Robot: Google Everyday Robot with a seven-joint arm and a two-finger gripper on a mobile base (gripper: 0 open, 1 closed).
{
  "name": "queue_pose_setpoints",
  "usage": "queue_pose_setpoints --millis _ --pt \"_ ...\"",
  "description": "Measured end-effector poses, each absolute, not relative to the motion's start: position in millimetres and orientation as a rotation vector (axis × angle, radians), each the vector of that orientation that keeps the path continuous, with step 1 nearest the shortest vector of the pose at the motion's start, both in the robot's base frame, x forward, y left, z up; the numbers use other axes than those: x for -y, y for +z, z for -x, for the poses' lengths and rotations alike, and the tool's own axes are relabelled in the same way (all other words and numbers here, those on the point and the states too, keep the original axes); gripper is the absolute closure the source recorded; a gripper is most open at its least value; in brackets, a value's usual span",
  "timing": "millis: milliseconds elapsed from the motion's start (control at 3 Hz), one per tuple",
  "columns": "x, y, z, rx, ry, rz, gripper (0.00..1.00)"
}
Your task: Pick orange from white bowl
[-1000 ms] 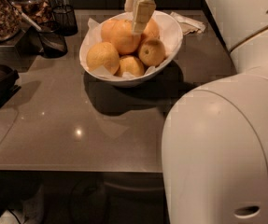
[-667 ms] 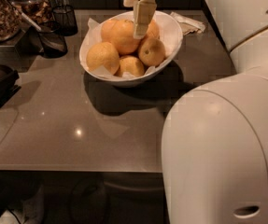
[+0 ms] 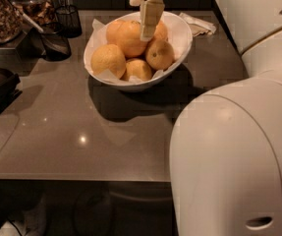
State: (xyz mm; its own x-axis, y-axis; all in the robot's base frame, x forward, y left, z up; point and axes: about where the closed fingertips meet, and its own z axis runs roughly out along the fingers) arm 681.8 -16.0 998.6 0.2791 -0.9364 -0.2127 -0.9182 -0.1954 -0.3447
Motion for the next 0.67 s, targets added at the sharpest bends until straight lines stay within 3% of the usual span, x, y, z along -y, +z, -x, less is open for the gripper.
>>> queue_pose_setpoints --millis 667 --pt "16.0 998.6 -681.8 -1.672 -0.062 2.154 0.32"
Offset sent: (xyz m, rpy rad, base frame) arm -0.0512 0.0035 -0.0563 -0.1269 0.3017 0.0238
